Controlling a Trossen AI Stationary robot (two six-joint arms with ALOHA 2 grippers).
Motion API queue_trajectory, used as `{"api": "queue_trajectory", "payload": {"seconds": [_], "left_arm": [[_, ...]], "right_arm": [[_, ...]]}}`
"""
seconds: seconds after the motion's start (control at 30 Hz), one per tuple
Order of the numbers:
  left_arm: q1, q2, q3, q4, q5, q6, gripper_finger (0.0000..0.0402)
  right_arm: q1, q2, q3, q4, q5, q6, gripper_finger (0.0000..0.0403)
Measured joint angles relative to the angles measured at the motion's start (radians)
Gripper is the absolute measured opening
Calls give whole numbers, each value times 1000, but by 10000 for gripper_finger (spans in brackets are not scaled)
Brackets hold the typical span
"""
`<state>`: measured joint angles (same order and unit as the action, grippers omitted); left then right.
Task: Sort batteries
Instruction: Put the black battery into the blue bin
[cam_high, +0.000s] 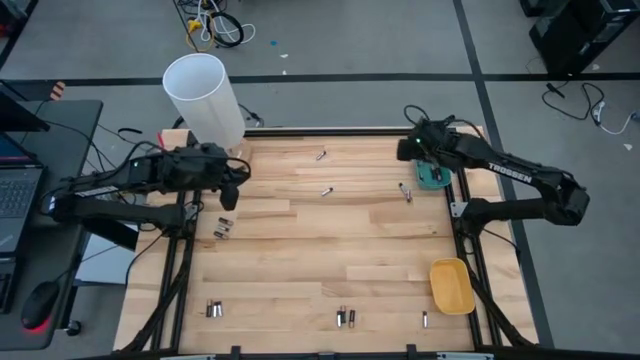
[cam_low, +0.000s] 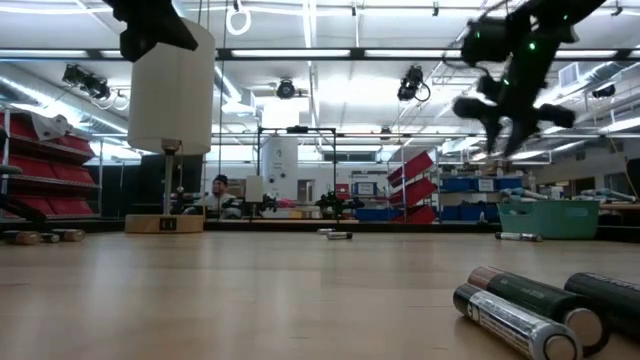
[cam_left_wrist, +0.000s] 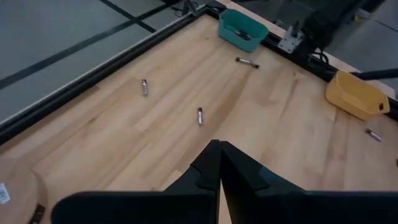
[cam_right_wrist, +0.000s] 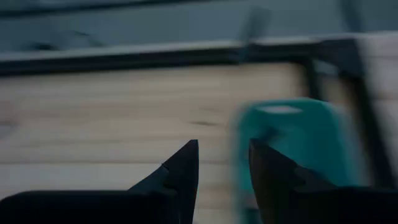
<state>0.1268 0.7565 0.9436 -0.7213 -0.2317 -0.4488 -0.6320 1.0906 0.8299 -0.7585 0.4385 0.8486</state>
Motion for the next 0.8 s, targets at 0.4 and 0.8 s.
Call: {"api": "queue_trajectory", "payload": {"seconds": [0.4,0.8], "left_arm": [[-22,33,0,-42,-121,-156,23],[-104,15,0,-304,-113,-288,23]], "right_arm": [[292,72,18,511,-165,97,97],[537,276,18,622,-179,146,69]]}}
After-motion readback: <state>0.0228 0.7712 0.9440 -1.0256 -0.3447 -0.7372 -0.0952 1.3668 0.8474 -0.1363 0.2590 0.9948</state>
